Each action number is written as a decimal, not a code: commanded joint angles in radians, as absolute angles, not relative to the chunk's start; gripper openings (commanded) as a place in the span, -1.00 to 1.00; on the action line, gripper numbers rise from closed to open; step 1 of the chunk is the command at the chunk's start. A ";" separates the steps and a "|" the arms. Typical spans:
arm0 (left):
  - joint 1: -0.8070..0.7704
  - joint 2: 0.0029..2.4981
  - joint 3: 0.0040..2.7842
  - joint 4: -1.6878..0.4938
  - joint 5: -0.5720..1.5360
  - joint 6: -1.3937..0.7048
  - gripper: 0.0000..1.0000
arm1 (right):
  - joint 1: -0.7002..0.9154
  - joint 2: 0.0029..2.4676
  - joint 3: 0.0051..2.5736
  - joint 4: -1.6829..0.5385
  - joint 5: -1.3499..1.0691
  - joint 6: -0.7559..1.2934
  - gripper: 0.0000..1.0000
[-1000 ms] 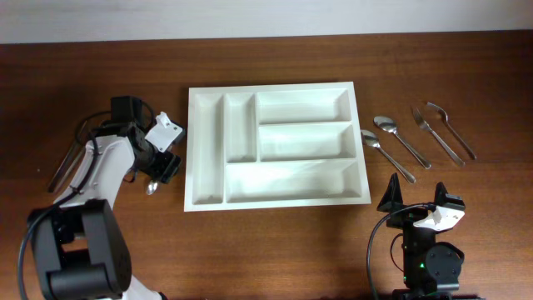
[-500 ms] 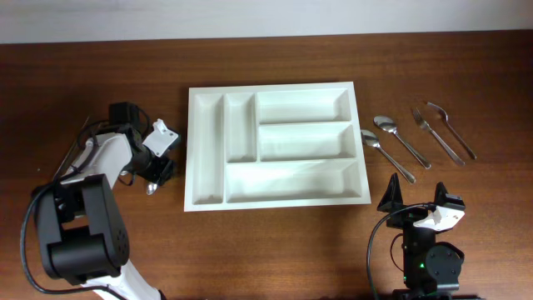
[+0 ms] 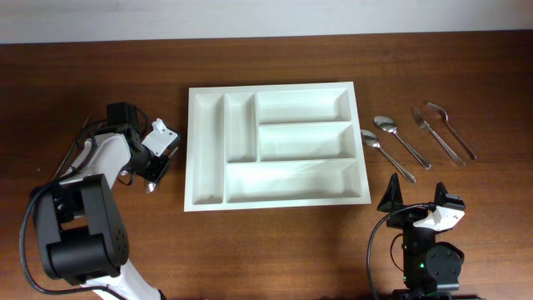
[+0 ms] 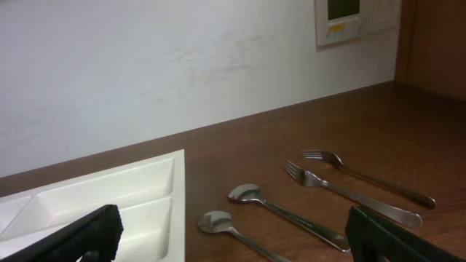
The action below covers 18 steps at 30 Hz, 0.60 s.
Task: Pack container
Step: 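Reach the left gripper down and grasp the small spoon, then carry the spoon over the tray and drop it in the narrow left slot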
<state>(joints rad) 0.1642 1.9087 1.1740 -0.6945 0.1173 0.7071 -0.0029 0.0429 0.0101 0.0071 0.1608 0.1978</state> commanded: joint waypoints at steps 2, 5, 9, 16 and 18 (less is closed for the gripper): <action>0.168 1.922 1.184 -0.692 0.143 0.667 -0.96 | -0.001 0.035 0.006 0.010 0.177 0.188 0.98; 0.168 1.900 1.262 -0.699 0.142 0.579 -0.96 | -0.001 0.035 0.006 0.010 0.177 0.188 0.97; 0.168 1.849 1.384 -0.711 0.143 0.442 -0.96 | -0.001 0.035 0.006 0.010 0.177 0.188 0.97; 0.115 1.739 1.518 -0.758 0.189 0.142 -0.96 | -0.001 0.035 0.006 0.010 0.177 0.188 0.97; 0.072 1.707 1.520 -0.771 0.266 0.133 -0.96 | -0.001 0.035 0.006 0.010 0.177 0.188 0.97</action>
